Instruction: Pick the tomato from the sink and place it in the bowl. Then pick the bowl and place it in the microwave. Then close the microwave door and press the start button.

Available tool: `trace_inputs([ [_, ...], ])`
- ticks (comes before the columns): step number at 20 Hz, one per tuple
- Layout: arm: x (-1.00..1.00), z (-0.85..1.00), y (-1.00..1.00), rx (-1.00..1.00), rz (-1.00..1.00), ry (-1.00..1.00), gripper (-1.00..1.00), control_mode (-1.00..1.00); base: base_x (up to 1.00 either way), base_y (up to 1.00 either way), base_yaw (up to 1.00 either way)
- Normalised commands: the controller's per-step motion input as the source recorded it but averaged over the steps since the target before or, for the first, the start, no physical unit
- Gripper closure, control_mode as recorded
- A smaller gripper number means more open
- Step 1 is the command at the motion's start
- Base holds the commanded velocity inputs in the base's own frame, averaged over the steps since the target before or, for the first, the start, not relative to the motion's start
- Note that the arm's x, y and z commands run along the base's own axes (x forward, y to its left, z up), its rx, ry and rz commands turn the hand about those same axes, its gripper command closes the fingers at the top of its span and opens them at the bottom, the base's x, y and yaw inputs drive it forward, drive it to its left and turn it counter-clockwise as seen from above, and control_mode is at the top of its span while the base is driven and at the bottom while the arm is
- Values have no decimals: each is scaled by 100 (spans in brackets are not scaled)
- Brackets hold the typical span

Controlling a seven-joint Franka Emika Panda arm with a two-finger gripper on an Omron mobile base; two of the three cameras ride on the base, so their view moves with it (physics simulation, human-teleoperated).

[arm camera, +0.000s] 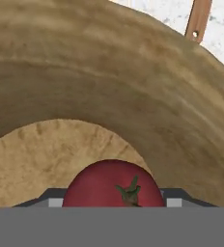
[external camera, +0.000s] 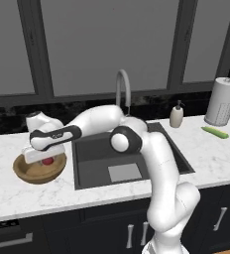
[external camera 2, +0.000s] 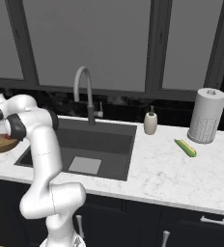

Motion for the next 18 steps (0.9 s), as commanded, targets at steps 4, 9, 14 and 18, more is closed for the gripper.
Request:
trace_inputs([
  [4, 9, -22, 0, -2, 0, 0, -100, -100, 0, 0, 0],
  [9, -10, 0, 0, 0, 0, -8, -100, -100, 0, 0, 0],
  [14, -33, 11, -10, 2, 0, -16, -100, -100, 0, 0, 0],
  [18, -34, 17, -22, 6, 0, -17, -100, -100, 0, 0, 0],
])
